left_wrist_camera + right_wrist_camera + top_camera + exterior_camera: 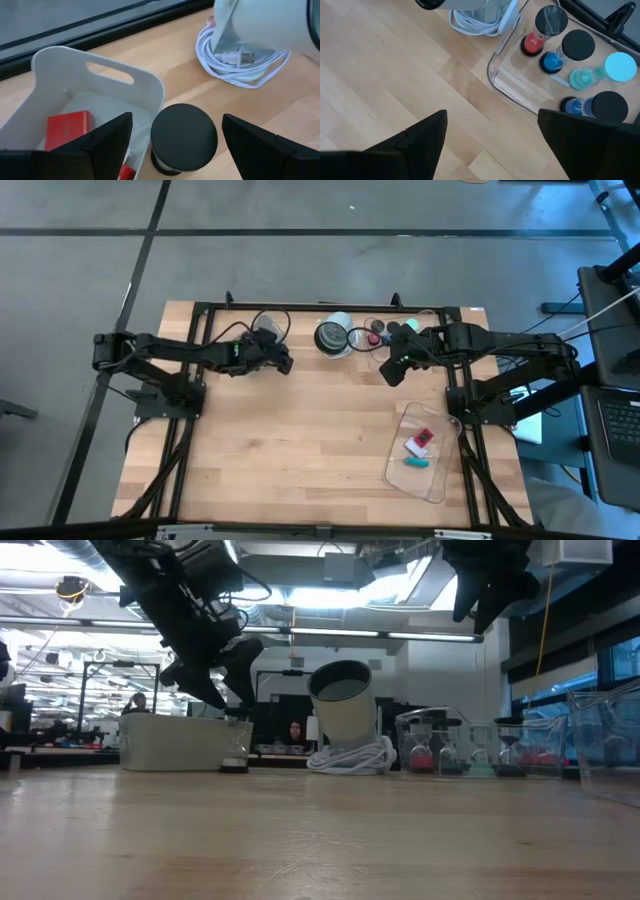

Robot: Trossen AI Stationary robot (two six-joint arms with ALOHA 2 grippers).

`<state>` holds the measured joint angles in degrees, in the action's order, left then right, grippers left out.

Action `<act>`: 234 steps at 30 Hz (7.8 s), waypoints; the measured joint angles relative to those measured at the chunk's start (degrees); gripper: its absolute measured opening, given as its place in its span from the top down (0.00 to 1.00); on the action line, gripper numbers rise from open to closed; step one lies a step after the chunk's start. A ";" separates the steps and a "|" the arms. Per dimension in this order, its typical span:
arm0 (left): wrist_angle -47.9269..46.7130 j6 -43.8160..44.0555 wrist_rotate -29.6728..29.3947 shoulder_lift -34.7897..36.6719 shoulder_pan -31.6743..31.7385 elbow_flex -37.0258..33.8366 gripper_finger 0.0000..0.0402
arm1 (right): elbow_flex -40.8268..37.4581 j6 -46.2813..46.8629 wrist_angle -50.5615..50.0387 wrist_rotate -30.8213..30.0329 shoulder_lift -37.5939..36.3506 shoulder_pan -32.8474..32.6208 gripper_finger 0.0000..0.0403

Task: Pick & Place Office items
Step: Put the white hourglass into the top transparent bin

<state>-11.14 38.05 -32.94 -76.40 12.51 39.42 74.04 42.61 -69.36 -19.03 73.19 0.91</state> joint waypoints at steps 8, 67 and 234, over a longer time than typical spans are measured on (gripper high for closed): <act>3.59 -0.43 -0.46 0.00 -0.01 -2.59 0.24 | 0.00 0.00 0.00 0.00 0.00 0.00 0.22; 9.77 -7.27 1.40 0.25 -0.60 1.88 0.47 | -0.02 -2.77 4.18 -4.04 0.02 0.00 0.22; 53.46 -54.27 -5.55 14.08 -18.49 2.20 0.30 | 0.00 -57.66 89.92 -3.25 13.70 -3.72 0.48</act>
<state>42.32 -16.21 -38.49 -62.33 -5.98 41.63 74.04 -15.05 20.56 -22.28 86.89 -2.81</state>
